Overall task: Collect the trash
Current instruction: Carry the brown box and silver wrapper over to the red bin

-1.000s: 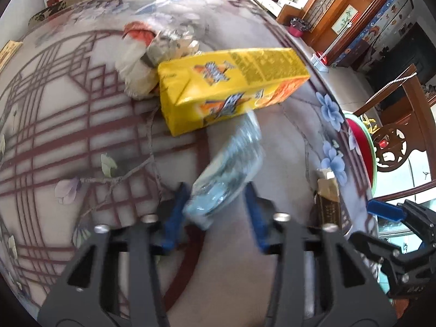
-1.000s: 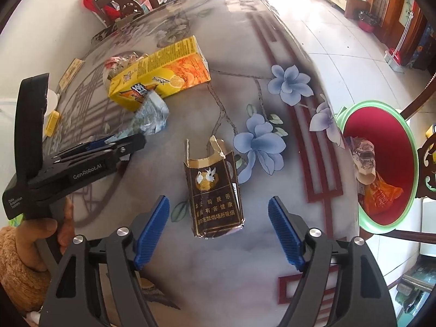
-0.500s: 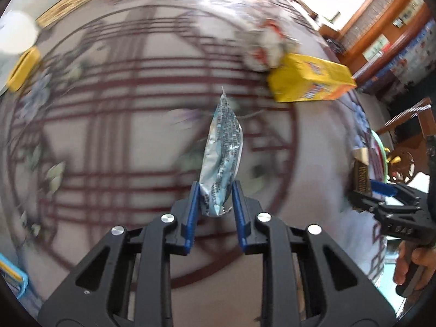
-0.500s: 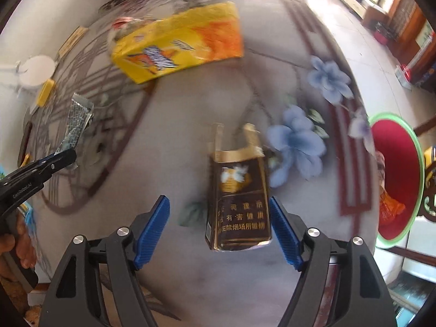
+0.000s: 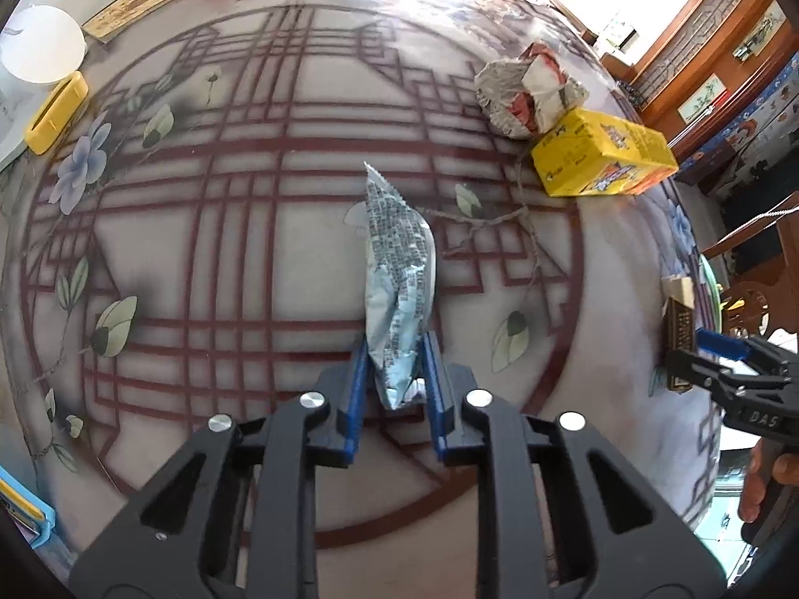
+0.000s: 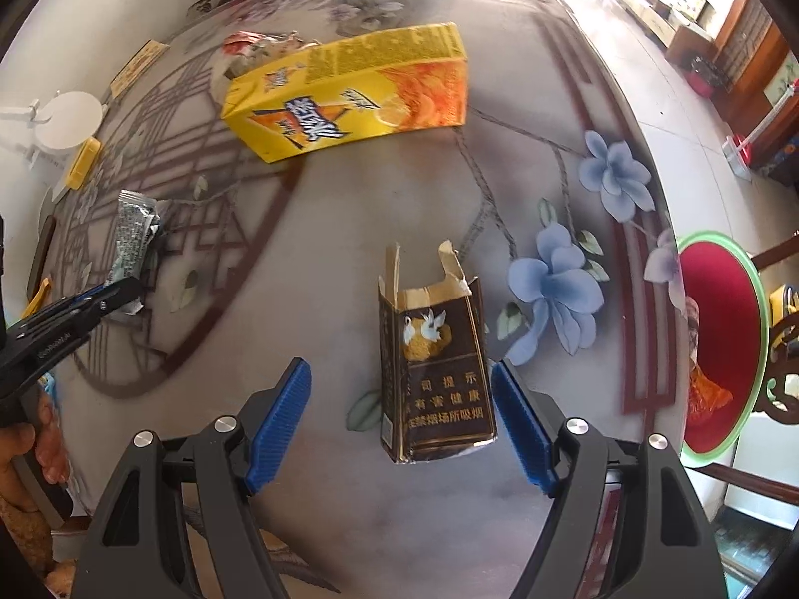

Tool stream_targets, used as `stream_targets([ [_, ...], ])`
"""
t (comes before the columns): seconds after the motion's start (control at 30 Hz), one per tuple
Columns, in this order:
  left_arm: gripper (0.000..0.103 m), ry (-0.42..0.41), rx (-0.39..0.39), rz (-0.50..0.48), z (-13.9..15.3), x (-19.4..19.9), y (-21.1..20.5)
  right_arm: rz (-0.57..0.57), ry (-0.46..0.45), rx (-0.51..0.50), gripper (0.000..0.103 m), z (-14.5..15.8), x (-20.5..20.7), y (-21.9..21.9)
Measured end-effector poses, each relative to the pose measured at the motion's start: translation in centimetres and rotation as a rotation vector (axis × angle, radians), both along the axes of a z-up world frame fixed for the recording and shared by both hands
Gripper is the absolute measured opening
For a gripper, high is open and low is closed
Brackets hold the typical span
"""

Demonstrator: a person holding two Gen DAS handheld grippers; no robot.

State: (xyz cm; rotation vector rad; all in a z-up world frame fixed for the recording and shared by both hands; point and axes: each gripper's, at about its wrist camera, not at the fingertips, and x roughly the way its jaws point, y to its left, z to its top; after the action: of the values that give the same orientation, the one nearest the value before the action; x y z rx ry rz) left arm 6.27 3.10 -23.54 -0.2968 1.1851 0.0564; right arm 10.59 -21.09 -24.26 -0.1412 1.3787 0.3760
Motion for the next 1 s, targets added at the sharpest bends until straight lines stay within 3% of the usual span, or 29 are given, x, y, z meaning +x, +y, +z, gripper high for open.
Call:
stream_targets([
  [0.13, 0.019, -0.029, -0.001, -0.003, 1.3, -0.1, -0.2, -0.002, 0.024, -0.007, 0.071, -1.0, -0.1, 0.0],
  [0.17, 0.019, -0.036, -0.001, -0.004, 1.5, -0.1, -0.2, 0.008, 0.009, -0.017, 0.067, -1.0, -0.3, 0.2],
  [0.23, 0.019, -0.051, -0.004, -0.006, 2.3, -0.1, -0.2, 0.042, -0.003, -0.022, 0.048, -0.7, -0.7, 0.8],
  [0.43, 0.019, -0.1, -0.015, -0.021, 4.4, 0.4, -1.6, 0.048, -0.034, 0.031, 0.048, 0.9, -1.4, 1.4],
  [0.57, 0.019, -0.127, -0.027, -0.035, 5.8, 0.4, -2.5, 0.03, -0.092, 0.086, 0.048, 3.7, -1.9, 1.0],
  [0.8, 0.019, -0.17, -0.042, -0.087, 7.6, 0.8, -5.0, -0.024, -0.191, 0.114, 0.049, 7.6, -2.4, -0.9],
  [1.0, 0.019, -0.194, -0.051, -0.151, 8.7, 0.9, -8.0, -0.109, -0.234, 0.12, 0.049, 9.1, -3.0, -4.1],
])
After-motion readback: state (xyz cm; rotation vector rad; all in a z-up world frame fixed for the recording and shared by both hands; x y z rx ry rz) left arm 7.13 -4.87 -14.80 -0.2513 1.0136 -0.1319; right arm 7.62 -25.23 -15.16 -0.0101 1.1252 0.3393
